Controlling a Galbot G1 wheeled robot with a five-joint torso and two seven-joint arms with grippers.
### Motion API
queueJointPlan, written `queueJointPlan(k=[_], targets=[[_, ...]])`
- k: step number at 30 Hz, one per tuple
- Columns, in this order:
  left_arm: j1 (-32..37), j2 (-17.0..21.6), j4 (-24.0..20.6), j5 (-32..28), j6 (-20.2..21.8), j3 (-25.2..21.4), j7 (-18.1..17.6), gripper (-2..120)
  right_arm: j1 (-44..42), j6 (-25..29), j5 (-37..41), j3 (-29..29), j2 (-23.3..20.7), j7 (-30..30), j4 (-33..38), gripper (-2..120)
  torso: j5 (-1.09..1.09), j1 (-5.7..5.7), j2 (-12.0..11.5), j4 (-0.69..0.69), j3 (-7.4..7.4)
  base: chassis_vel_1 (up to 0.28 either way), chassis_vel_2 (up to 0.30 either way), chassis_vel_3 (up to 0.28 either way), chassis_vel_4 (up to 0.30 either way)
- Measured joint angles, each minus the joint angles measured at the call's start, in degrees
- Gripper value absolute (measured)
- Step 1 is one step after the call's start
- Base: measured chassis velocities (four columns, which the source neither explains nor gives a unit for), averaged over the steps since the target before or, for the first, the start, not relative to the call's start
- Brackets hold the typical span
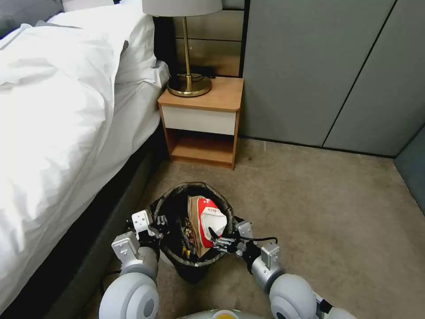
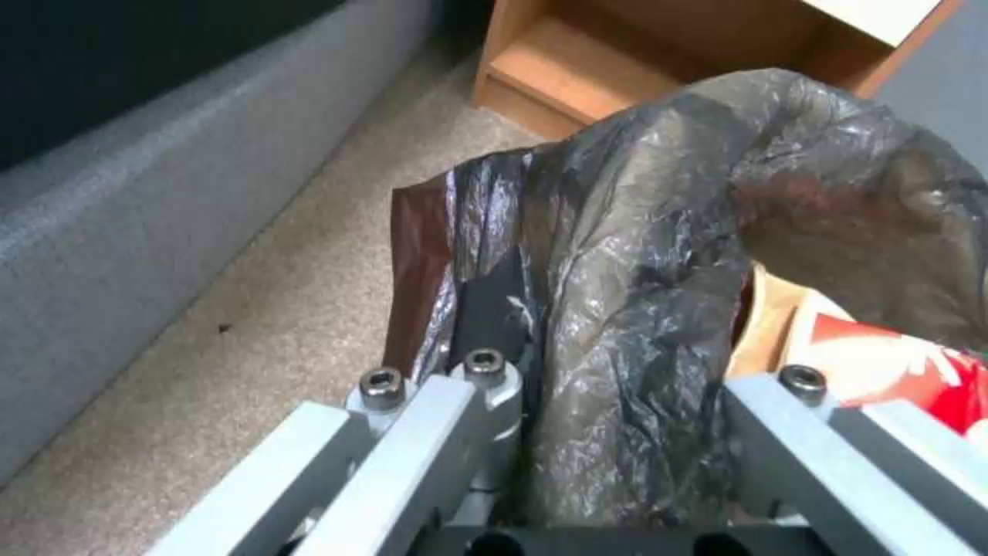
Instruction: Pick up the trash bin, then pick up the garbage from the floor and place it into the trash bin.
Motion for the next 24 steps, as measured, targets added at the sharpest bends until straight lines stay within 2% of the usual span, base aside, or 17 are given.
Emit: queueJointPlan(k=[9,16,24], targets=[[-0.2,-0.1,-0.3,-0.3,0.0,-0.1,0.0,91,0.4,-2.2,1.7,0.5,-0.4,-0.2,0.4,100,0.01,0.00,0.0,0.00,0.00,0.000,0.000,0.000,0.000],[-1.8,0.1,2.3,-1.2,-0.2,-1.5,-0.2,91,-1.9,-2.2,0.2,2.0,-1.2,-1.1,6.1,100,0.00,0.00,0.0,-0.01,0.00,0.000,0.000,0.000,0.000],[-3.0,0.0,4.8,-1.8,-0.2,-2.0,-0.5,91,-4.9,1.6,-3.9,4.8,-1.2,-1.6,10.5,100,0.00,0.00,0.0,-0.01,0.00,0.000,0.000,0.000,0.000]])
